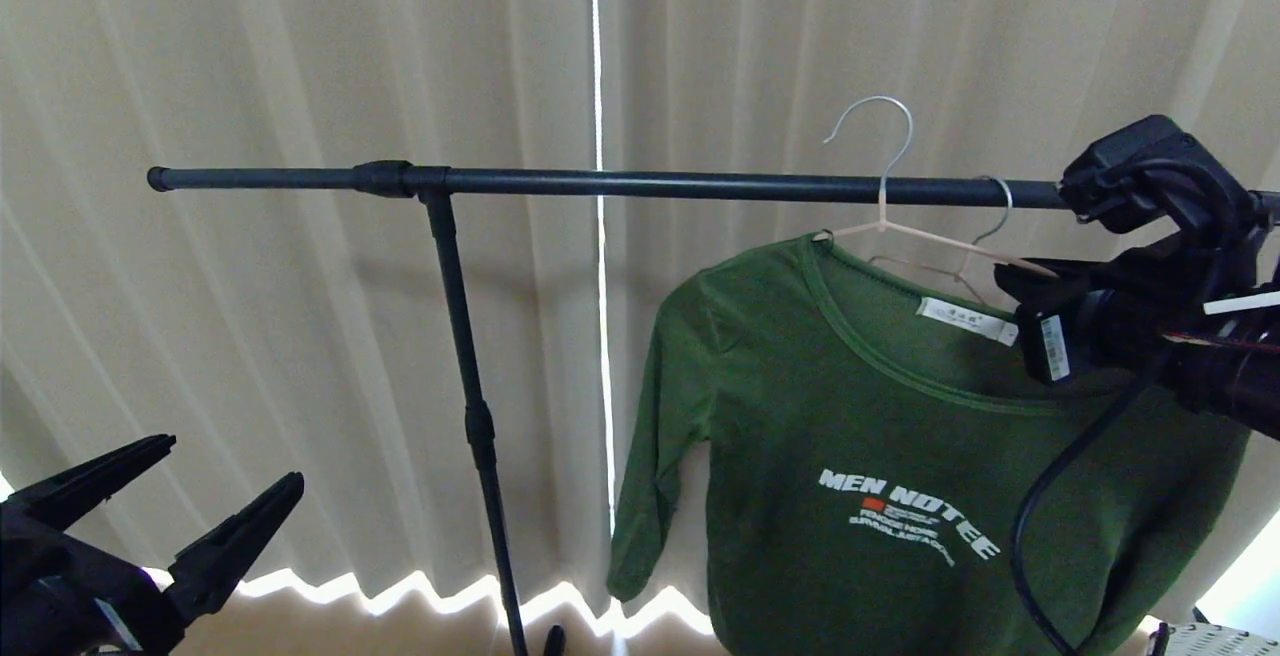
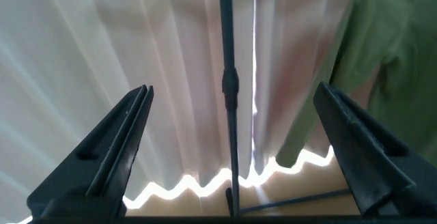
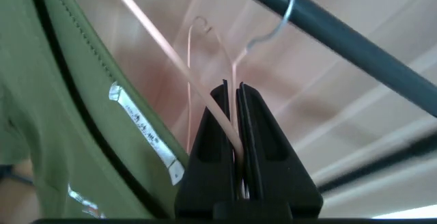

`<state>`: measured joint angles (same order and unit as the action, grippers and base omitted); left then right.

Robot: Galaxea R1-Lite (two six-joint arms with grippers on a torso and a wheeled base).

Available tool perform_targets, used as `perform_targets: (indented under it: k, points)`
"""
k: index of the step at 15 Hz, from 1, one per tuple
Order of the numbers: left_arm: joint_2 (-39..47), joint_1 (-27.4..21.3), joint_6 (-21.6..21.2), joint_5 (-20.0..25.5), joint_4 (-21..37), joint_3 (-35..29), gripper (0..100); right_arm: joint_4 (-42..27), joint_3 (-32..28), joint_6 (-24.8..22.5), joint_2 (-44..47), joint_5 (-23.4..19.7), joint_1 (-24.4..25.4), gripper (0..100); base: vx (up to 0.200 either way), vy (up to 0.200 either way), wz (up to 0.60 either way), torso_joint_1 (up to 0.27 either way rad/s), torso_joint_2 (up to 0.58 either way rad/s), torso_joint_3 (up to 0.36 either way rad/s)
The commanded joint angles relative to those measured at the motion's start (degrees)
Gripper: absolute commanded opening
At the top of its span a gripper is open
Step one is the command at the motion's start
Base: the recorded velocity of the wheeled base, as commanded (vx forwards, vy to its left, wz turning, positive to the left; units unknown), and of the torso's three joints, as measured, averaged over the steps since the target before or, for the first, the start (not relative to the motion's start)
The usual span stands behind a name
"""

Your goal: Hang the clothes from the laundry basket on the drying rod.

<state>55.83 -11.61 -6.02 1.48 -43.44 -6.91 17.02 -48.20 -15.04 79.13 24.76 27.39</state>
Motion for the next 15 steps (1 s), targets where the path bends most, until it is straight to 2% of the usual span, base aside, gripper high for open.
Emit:
perform_targets:
  k: [1, 3, 6, 11, 15]
  points:
    - [0.2, -0.1, 0.0, 0.0, -0.2, 0.1, 100, 0.0, -2.2, 2.0, 3.9, 0.7, 0.0, 0, 0.0, 0.0, 0.0, 0.0, 0.0, 0.0]
    - [0.2, -0.2, 0.0, 0.1, -0.2, 0.2, 100, 0.0, -4.5, 4.6, 7.5, 2.9, 0.0, 0, 0.0, 0.0, 0.0, 0.0, 0.0, 0.0]
    - [0.1, -0.2, 0.0, 0.2, -0.2, 0.8, 100, 0.2, -6.3, 6.0, 11.1, 4.8, 0.0, 0, 0.0, 0.0, 0.0, 0.0, 0.0, 0.0]
    - [0.3, -2.0, 0.0, 0.2, -0.2, 1.1, 100, 0.1, -7.8, 5.8, 16.0, 10.0, 0.5, 0, 0.0, 0.0, 0.0, 0.0, 0.0, 0.0]
    - [0.2, -2.2, 0.0, 0.2, -0.2, 1.1, 100, 0.0, -8.3, 5.6, 16.5, 10.3, 2.1, 0, 0.0, 0.0, 0.0, 0.0, 0.0, 0.0]
